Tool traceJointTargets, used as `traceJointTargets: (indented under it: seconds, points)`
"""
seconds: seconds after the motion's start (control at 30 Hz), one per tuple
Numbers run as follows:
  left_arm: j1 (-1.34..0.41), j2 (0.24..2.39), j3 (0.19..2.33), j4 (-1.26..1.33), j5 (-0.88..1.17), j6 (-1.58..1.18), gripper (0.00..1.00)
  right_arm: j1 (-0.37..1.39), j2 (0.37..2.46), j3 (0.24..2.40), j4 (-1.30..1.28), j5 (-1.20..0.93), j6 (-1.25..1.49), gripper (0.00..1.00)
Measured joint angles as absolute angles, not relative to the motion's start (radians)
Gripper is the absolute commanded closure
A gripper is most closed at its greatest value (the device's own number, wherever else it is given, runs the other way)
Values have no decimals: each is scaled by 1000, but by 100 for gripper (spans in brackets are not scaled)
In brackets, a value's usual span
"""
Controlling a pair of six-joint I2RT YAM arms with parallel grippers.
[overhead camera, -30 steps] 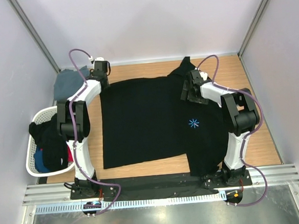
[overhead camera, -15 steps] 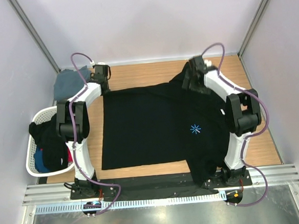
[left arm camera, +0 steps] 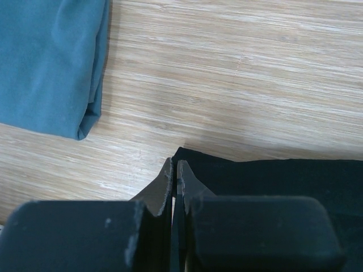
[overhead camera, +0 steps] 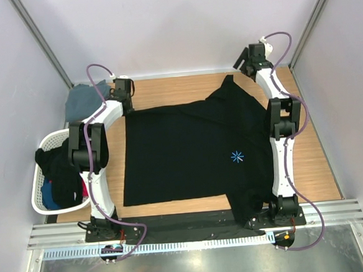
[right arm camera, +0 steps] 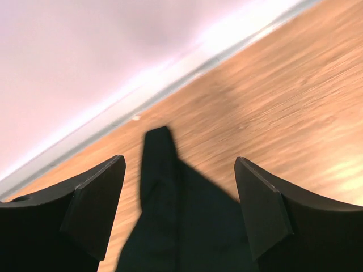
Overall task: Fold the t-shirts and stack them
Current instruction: Flatten the tshirt out, then fold the tshirt
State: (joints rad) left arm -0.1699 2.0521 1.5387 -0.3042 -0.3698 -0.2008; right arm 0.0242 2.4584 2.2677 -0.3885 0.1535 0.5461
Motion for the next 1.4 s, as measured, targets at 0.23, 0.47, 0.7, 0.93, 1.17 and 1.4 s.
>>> traceJointTargets:
  seconds: [0.23, 0.47, 0.7, 0.93, 1.17, 1.4]
  points:
    - [-170, 2052, 1556, -310, -353, -196, 100, 16, 2641, 2329, -284, 46, 562, 29]
    - [-170, 2052, 1567, -313, -347, -179, 100, 32, 2654, 2363, -196, -3, 577, 29]
    - [-170, 2052, 1570, -322, -344, -175, 100, 40, 2700, 2377, -165, 14, 570, 29]
    - [-170, 2052, 1583, -328, -343, -174, 100, 45, 2717, 2389, -162, 49, 535, 37]
    - [-170, 2052, 1584, -332, -340, -167, 100, 50, 2743, 2415, -154, 53, 521, 44]
    - [-170, 2052, 1589, -335, -339, -162, 100, 71, 2752, 2420, -144, 80, 485, 57]
